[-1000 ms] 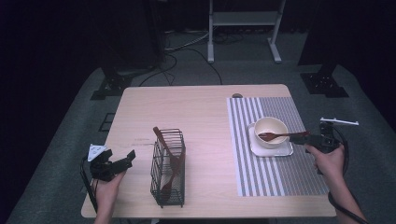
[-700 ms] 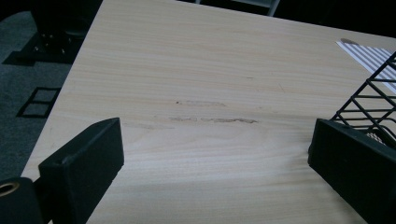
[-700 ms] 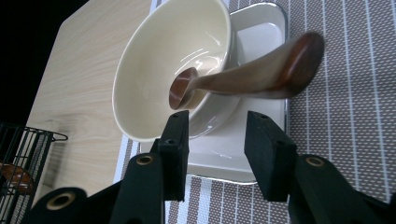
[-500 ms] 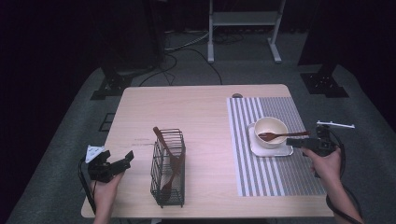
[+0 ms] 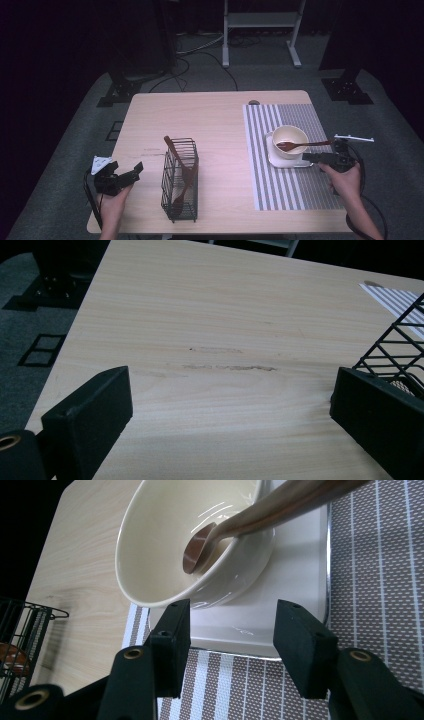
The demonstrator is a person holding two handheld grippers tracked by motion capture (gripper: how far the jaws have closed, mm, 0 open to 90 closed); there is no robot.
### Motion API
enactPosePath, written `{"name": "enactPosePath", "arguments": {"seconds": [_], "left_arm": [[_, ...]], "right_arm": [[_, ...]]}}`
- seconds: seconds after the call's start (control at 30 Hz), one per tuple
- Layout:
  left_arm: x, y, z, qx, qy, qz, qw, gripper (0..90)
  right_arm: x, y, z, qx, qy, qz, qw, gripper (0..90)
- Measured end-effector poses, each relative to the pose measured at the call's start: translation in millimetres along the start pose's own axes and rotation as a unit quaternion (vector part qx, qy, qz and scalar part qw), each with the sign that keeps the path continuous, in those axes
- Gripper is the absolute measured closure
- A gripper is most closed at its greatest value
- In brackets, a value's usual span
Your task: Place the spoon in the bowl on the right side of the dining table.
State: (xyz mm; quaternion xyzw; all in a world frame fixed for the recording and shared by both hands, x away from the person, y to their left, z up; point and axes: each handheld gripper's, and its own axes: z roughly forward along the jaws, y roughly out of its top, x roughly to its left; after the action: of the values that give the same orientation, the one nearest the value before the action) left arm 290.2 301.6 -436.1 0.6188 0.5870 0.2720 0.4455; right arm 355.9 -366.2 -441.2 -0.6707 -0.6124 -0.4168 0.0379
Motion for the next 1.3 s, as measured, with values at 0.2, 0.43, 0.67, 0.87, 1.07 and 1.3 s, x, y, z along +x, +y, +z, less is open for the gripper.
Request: {"name": "enactPosePath", "arguments": {"seconds": [0.2,0.43,0.67,0.87,1.07,1.3], "left_arm": [[-0.8,-0.2,0.3,0.000,0.000,0.002,1.0000,2.6],[-0.3,-0.1,-0.5,-0.001,0.001,0.002,1.0000,2.6],[-0.4,0.0,-0.5,0.000,0.002,0.004,1.0000,2.6],[-0.5,0.0,-0.8,0.000,0.002,0.004,1.0000,2.6],[-0.2,0.0,-0.8,-0.001,0.002,0.003,1.0000,2.6],[-0.9,0.0,-0.5,0.000,0.002,0.005,1.0000,2.6]], "right_arm": [[0.6,-5.3,1.5,0.005,0.005,-0.005,1.0000,47.2],[0.9,-13.2,4.6,0.011,0.006,-0.009,0.9999,45.6],[1.5,-18.9,4.4,0.013,0.005,-0.017,0.9998,44.8],[1.0,-24.6,4.2,0.015,0.004,-0.022,0.9997,43.8],[-1.9,-31.2,3.1,0.015,0.005,-0.023,0.9996,43.0],[-4.6,-38.1,0.6,0.012,0.008,-0.022,0.9997,42.8]]}}
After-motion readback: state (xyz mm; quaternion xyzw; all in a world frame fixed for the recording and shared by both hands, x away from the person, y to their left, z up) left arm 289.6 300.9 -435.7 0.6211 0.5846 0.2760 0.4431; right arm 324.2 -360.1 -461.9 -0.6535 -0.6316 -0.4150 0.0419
